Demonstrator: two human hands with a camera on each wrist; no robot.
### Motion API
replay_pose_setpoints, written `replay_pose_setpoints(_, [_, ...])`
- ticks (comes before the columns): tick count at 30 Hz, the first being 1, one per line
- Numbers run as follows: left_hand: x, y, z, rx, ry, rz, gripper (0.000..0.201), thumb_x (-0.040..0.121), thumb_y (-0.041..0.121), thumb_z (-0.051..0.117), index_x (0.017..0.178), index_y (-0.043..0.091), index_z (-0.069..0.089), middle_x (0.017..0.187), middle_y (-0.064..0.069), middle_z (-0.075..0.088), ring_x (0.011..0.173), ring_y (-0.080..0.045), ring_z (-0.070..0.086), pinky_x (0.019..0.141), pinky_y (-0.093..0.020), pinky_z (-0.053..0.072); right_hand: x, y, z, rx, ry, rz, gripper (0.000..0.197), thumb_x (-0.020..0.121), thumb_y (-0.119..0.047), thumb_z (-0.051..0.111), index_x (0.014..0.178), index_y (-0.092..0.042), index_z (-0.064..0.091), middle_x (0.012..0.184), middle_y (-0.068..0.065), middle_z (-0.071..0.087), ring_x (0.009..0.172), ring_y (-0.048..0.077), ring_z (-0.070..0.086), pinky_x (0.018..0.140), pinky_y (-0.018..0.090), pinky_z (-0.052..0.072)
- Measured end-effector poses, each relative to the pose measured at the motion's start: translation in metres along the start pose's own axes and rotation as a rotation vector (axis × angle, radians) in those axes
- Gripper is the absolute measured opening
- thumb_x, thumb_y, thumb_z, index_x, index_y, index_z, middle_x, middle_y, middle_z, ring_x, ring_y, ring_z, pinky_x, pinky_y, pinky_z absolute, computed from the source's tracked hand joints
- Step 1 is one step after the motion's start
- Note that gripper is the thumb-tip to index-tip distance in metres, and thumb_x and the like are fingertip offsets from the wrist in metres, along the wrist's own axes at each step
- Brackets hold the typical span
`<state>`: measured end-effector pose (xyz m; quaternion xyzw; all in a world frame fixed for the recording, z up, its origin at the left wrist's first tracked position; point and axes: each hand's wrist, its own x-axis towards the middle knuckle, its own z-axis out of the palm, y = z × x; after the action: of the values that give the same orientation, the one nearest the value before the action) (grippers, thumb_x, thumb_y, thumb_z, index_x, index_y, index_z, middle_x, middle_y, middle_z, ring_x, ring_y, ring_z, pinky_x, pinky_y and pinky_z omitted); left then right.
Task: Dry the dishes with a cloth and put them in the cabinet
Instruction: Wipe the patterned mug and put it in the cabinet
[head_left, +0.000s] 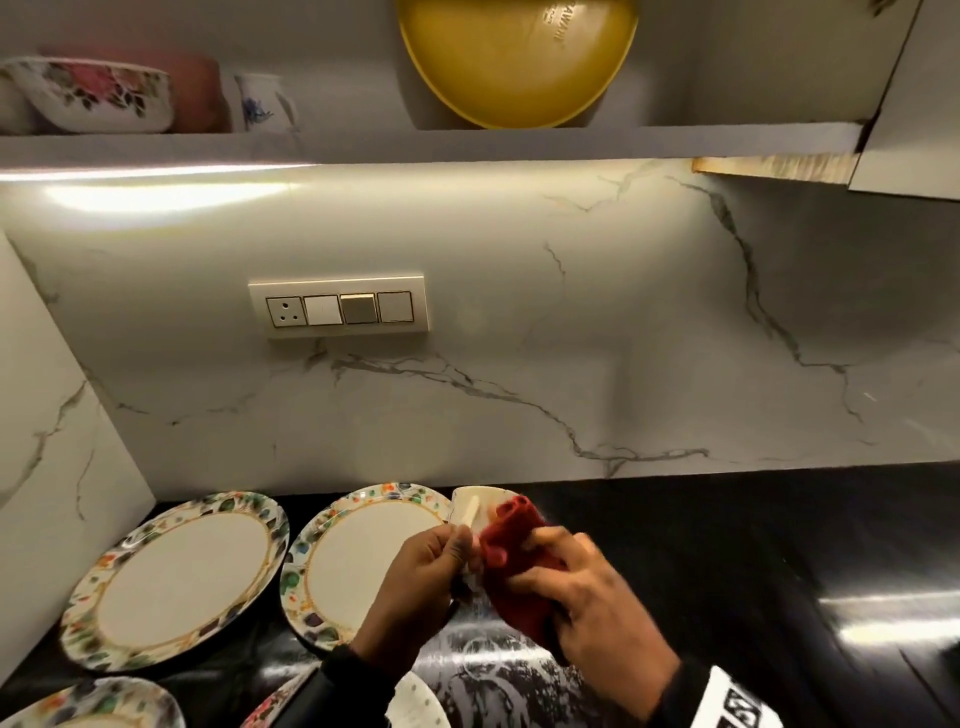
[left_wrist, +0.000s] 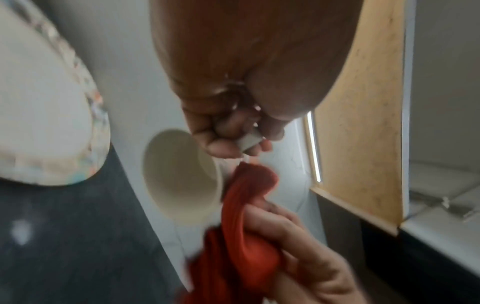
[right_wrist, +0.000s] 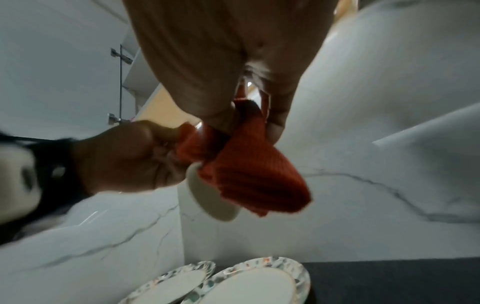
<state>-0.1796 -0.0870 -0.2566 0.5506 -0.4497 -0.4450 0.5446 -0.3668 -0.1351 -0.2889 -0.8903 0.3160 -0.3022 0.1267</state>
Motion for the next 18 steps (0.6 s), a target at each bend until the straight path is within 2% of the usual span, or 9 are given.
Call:
replay_pose_setpoints(2, [0.000, -0.002, -0.010, 0.117, -0.042, 0.015, 0.033, 0.097, 0.019, 0.046, 0.079, -0.003, 0.062, 0.067, -0.012, 0.054, 0.055, -0.019, 0.046, 0.046, -0.023, 0.039, 0.003, 0.013, -0.020, -0.013, 0.073, 0.052, 0.041, 0.072, -0.009, 0.049, 0.095, -0.034, 0.072, 0.122, -0.020, 0.047, 0.103, 0.011, 0.052, 0.093, 0.033, 0.051])
replay_pose_setpoints(4, [0.000, -0.001, -0.016, 0.226, -0.072, 0.012, 0.031, 0.099, 0.013, 0.045, 0.078, 0.005, 0.067, 0.069, -0.012, 0.057, 0.048, -0.018, 0.048, 0.043, -0.022, 0.039, 0.014, 0.017, -0.044, 0.051, 0.185, 0.103, 0.048, 0.071, -0.005, 0.047, 0.102, -0.034, 0.071, 0.124, -0.015, 0.049, 0.113, 0.010, 0.049, 0.102, 0.030, 0.043])
replay_pose_setpoints(5, [0.000, 0.000, -0.016, 0.254, -0.096, -0.005, 0.031, 0.099, 0.011, 0.045, 0.078, 0.005, 0.068, 0.069, -0.012, 0.060, 0.045, -0.017, 0.051, 0.042, -0.023, 0.042, 0.022, 0.013, -0.056, 0.078, 0.182, 0.093, 0.051, 0.073, -0.006, 0.046, 0.107, -0.034, 0.069, 0.126, -0.013, 0.048, 0.119, 0.009, 0.046, 0.105, 0.026, 0.038])
replay_pose_setpoints(6, [-0.001, 0.002, -0.014, 0.267, -0.123, -0.012, 0.031, 0.099, 0.007, 0.046, 0.078, 0.003, 0.068, 0.069, -0.011, 0.063, 0.044, -0.018, 0.055, 0.044, -0.024, 0.046, 0.032, 0.008, -0.064, 0.096, 0.113, 0.068, 0.052, 0.075, -0.008, 0.044, 0.112, -0.036, 0.068, 0.129, -0.013, 0.046, 0.122, 0.008, 0.043, 0.107, 0.023, 0.034])
replay_pose_setpoints(9, [-0.004, 0.003, -0.006, 0.327, -0.167, 0.080, 0.028, 0.091, -0.013, 0.047, 0.077, -0.001, 0.068, 0.062, -0.013, 0.066, 0.052, -0.025, 0.065, 0.055, -0.034, 0.056, 0.064, -0.007, -0.071, 0.063, -0.343, -0.009, 0.050, 0.081, -0.009, 0.039, 0.111, -0.036, 0.069, 0.133, -0.015, 0.048, 0.120, 0.007, 0.038, 0.105, 0.020, 0.030])
replay_pose_setpoints(11, [-0.006, 0.000, 0.001, 0.429, -0.133, 0.185, 0.027, 0.092, -0.007, 0.051, 0.074, 0.002, 0.068, 0.060, -0.012, 0.066, 0.053, -0.020, 0.066, 0.056, -0.032, 0.056, 0.083, -0.008, -0.067, 0.003, -0.572, -0.037, 0.047, 0.082, -0.001, 0.044, 0.111, -0.026, 0.071, 0.133, -0.008, 0.052, 0.118, 0.011, 0.045, 0.104, 0.023, 0.034])
replay_pose_setpoints(13, [-0.006, -0.007, 0.005, 0.483, -0.068, 0.261, 0.032, 0.093, 0.001, 0.054, 0.067, 0.015, 0.067, 0.056, -0.001, 0.063, 0.051, -0.009, 0.062, 0.052, -0.023, 0.050, 0.099, -0.005, -0.062, -0.041, -0.685, -0.023, 0.046, 0.083, 0.001, 0.045, 0.113, -0.023, 0.070, 0.132, -0.004, 0.054, 0.117, 0.013, 0.049, 0.104, 0.024, 0.036])
replay_pose_setpoints(15, [-0.006, -0.014, 0.008, 0.524, -0.013, 0.293, 0.030, 0.092, 0.005, 0.058, 0.067, 0.019, 0.067, 0.056, 0.006, 0.062, 0.051, -0.005, 0.059, 0.051, -0.016, 0.045, 0.109, 0.004, -0.054, -0.033, -0.728, 0.041, 0.047, 0.083, -0.002, 0.043, 0.113, -0.027, 0.070, 0.127, -0.004, 0.058, 0.113, 0.015, 0.053, 0.102, 0.030, 0.041])
replay_pose_setpoints(18, [-0.006, -0.026, 0.009, 0.541, 0.049, 0.299, 0.025, 0.090, 0.005, 0.061, 0.070, 0.017, 0.069, 0.061, 0.002, 0.065, 0.054, -0.008, 0.061, 0.052, -0.021, 0.050, 0.111, 0.020, -0.038, 0.044, -0.704, 0.249, 0.042, 0.086, -0.012, 0.041, 0.109, -0.034, 0.069, 0.112, -0.002, 0.067, 0.098, 0.018, 0.062, 0.091, 0.035, 0.052])
